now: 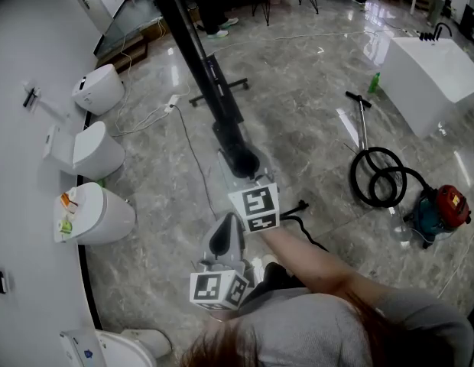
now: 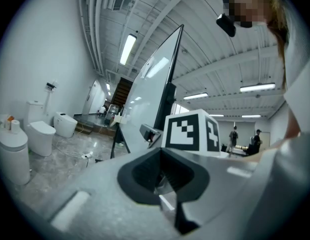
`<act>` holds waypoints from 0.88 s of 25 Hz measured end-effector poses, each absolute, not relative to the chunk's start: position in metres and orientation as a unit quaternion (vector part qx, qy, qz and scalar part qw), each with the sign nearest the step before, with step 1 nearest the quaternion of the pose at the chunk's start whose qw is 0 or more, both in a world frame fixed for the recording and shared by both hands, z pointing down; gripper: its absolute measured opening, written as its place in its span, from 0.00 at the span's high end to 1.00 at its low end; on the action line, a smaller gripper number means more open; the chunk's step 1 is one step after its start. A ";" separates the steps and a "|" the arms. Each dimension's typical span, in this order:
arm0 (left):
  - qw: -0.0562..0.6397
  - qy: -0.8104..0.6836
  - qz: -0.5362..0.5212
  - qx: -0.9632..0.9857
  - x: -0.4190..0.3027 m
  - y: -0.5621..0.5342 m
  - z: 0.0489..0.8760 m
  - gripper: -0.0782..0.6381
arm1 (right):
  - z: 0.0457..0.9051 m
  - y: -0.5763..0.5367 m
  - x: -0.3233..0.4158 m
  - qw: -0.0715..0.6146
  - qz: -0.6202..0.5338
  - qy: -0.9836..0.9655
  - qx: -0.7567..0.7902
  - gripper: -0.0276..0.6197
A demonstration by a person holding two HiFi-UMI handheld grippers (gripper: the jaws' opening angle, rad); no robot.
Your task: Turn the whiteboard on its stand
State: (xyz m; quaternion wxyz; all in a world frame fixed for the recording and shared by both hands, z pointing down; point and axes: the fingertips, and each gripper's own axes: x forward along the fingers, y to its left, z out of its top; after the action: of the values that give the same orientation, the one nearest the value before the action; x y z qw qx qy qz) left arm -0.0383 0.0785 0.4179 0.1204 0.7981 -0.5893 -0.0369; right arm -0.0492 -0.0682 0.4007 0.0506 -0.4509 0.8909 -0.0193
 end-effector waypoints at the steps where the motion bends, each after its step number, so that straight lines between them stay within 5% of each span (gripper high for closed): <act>1: 0.120 -0.592 -0.038 0.796 -0.038 0.083 0.418 0.90 | 0.400 -0.064 -0.050 0.052 -0.019 0.892 -0.448 0.72; 22: 0.138 -0.630 -0.050 0.763 -0.010 0.191 0.431 0.90 | 0.400 0.029 -0.032 0.044 -0.026 0.909 -0.414 0.68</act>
State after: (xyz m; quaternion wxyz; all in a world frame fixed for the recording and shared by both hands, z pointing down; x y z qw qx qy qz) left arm -0.0102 0.1909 0.4311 0.1381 0.7626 -0.6300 -0.0500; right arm -0.0323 0.0288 0.3996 0.0439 -0.4143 0.9087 -0.0262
